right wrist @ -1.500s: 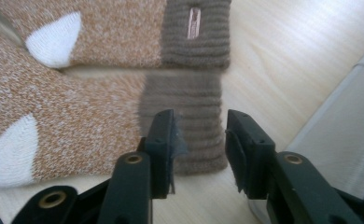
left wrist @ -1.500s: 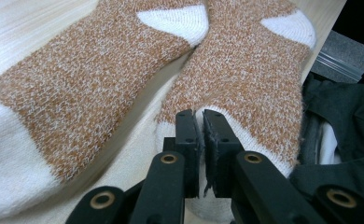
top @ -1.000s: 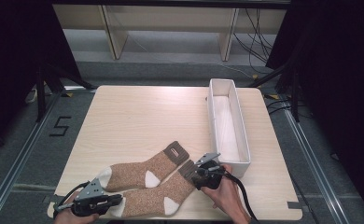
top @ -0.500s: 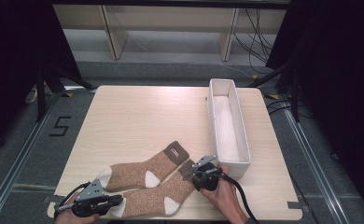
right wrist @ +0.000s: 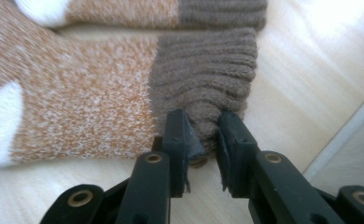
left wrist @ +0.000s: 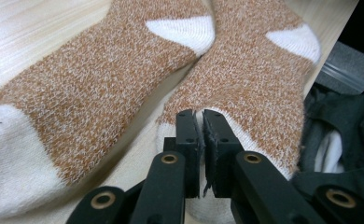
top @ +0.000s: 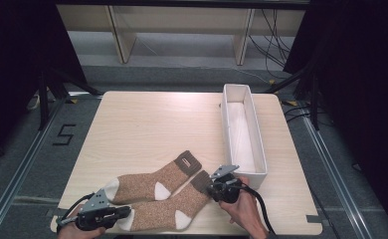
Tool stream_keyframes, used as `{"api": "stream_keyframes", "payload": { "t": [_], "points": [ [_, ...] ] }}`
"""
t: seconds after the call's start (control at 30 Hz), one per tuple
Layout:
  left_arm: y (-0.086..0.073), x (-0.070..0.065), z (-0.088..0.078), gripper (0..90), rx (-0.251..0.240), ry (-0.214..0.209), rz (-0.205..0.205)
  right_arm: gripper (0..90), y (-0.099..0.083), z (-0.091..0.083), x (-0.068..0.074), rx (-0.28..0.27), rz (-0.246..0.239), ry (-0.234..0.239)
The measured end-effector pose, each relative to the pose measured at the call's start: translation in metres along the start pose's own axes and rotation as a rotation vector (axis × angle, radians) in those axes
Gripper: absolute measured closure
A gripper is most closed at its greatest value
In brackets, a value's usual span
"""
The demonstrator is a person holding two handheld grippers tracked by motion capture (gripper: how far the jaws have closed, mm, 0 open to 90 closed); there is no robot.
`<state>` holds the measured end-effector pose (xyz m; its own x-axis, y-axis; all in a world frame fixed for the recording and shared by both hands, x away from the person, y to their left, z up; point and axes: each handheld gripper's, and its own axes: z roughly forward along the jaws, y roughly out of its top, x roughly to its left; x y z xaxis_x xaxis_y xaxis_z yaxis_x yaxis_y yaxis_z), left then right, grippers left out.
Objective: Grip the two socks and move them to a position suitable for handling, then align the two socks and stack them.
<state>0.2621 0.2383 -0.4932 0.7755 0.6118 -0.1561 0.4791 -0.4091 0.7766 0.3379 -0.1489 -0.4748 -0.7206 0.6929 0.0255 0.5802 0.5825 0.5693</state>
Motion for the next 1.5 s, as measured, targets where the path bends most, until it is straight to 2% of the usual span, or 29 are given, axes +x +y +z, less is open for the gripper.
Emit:
{"api": "stream_keyframes", "payload": {
  "t": [0.03,0.07,0.1,0.13,0.17,0.2,0.23,0.27,0.37,0.47,0.57,0.6,0.63,0.67,0.7,0.73,0.77,0.8,0.87,0.97,1.03,1.07,1.13,1.2,1.23,1.37,1.4,1.43,1.5],
  "points": [
    [0.001,-0.001,0.000,85.0,-0.003,-0.003,0.010,74.9,0.000,0.000,0.000,-0.016,-0.003,-0.005],
    [0.002,-0.002,-0.001,85.1,-0.003,-0.004,0.011,74.9,0.001,-0.004,-0.002,-0.015,-0.018,0.012],
    [0.003,-0.002,-0.002,85.1,0.005,-0.009,0.024,74.9,0.001,-0.004,0.000,-0.019,-0.007,0.015],
    [0.004,-0.004,-0.001,85.1,-0.013,-0.012,0.014,75.0,0.002,-0.007,0.000,-0.023,-0.019,0.011],
    [0.005,-0.004,-0.003,85.2,-0.007,-0.017,0.014,75.0,0.002,-0.010,0.002,-0.023,-0.001,0.009],
    [0.005,-0.005,-0.002,85.2,-0.027,-0.027,0.009,75.1,0.003,-0.011,0.002,-0.036,-0.012,-0.001],
    [0.006,-0.004,-0.005,85.3,-0.014,-0.029,0.021,75.1,0.004,-0.014,0.002,-0.035,-0.014,0.001],
    [0.007,-0.005,-0.005,85.3,-0.031,-0.034,0.011,75.1,0.005,-0.015,0.003,-0.044,-0.015,0.014],
    [0.009,-0.006,-0.008,85.3,-0.020,-0.031,0.024,75.2,0.007,-0.020,0.002,-0.059,-0.043,0.011],
    [0.011,-0.007,-0.011,85.3,-0.031,-0.042,0.034,75.3,0.009,-0.022,0.002,-0.068,-0.059,0.015],
    [0.013,-0.008,-0.014,85.3,-0.037,-0.031,0.039,75.3,0.009,-0.023,0.001,-0.081,-0.060,0.019],
    [0.014,-0.007,-0.016,85.3,-0.036,-0.039,0.040,75.3,0.009,-0.025,0.001,-0.082,-0.057,0.023],
    [0.015,-0.007,-0.017,85.3,-0.047,-0.027,0.036,75.3,0.010,-0.025,0.001,-0.094,-0.054,0.025],
    [0.016,-0.005,-0.020,85.3,-0.033,-0.027,0.058,75.3,0.010,-0.027,0.001,-0.097,-0.047,0.034],
    [0.018,-0.006,-0.022,85.3,-0.038,-0.030,0.040,75.3,0.011,-0.028,0.000,-0.097,-0.063,0.036],
    [0.019,-0.005,-0.023,85.3,-0.054,-0.028,0.046,75.3,0.012,-0.029,0.001,-0.110,-0.058,0.036],
    [0.021,-0.003,-0.027,85.3,-0.042,-0.020,0.057,75.3,0.013,-0.030,0.002,-0.105,-0.053,0.035],
    [0.023,-0.003,-0.029,85.3,-0.055,-0.018,0.044,75.3,0.017,-0.033,0.003,-0.111,-0.052,0.048],
    [0.028,0.002,-0.034,85.4,-0.079,-0.009,0.041,75.3,0.019,-0.034,0.004,-0.118,-0.055,0.039],
    [0.034,0.012,-0.043,85.4,-0.072,0.006,0.039,75.3,0.028,-0.035,0.006,-0.125,-0.055,0.045],
    [0.037,0.018,-0.046,85.4,-0.083,0.016,0.021,75.3,0.035,-0.034,0.005,-0.144,-0.055,0.046],
    [0.038,0.023,-0.048,85.4,-0.079,0.019,0.031,75.3,0.039,-0.032,0.005,-0.158,-0.055,0.045],
    [0.039,0.030,-0.051,85.4,-0.084,0.021,0.023,75.3,0.047,-0.032,0.003,-0.148,-0.063,0.051],
    [0.039,0.036,-0.052,85.4,-0.091,0.030,0.011,75.3,0.054,-0.028,0.003,-0.163,-0.055,0.046],
    [0.040,0.039,-0.052,85.4,-0.090,0.027,0.008,75.3,0.058,-0.028,0.002,-0.154,-0.062,0.048],
    [0.041,0.050,-0.053,85.4,-0.071,0.036,0.002,75.3,0.069,-0.020,0.001,-0.166,-0.051,0.048],
    [0.041,0.054,-0.053,85.4,-0.058,0.040,0.000,75.3,0.072,-0.018,0.001,-0.163,-0.056,0.044],
    [0.040,0.058,-0.052,85.4,-0.071,0.040,-0.003,75.2,0.074,-0.017,0.001,-0.146,-0.053,0.046],
    [0.039,0.064,-0.050,85.4,-0.066,0.045,-0.017,75.2,0.078,-0.011,0.000,-0.148,-0.059,0.040]
  ]
}}
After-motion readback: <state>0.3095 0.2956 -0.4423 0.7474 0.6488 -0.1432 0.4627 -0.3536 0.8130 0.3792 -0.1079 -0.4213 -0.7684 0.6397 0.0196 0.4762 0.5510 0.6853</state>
